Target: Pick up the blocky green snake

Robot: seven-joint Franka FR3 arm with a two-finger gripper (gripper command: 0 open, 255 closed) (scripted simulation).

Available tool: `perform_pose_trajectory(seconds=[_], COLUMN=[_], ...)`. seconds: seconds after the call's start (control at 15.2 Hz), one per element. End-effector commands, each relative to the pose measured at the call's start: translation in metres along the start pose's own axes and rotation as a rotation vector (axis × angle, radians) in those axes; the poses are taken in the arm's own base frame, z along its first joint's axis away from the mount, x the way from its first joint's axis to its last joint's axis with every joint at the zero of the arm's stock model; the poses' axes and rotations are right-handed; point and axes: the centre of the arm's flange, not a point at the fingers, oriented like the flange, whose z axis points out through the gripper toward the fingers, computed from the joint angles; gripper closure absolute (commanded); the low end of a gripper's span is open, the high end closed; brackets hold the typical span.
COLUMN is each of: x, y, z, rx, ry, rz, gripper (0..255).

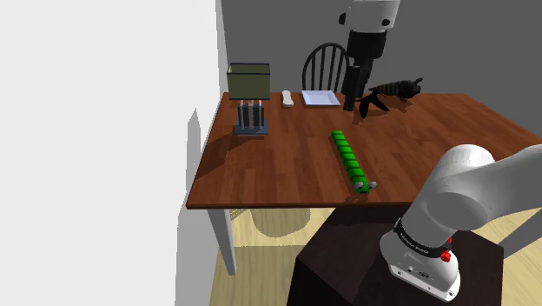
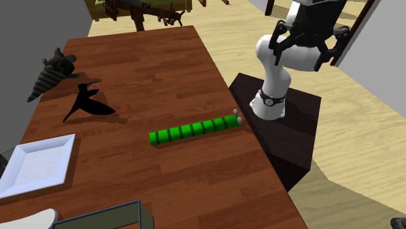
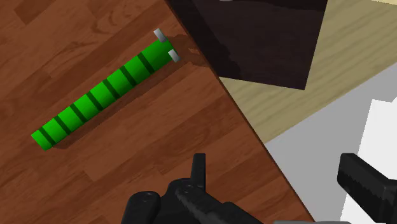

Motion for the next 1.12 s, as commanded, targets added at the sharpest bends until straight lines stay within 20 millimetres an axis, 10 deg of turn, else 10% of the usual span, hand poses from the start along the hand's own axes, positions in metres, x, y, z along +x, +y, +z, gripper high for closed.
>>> perform_pose_trajectory(seconds=[0.0,1.06], x=[0.0,0.044], y=[0.0,0.132], z=[0.0,0.154], rx=[0.0,-0.013], ry=[0.0,0.026], rz=[0.0,0.469], gripper=[0,0])
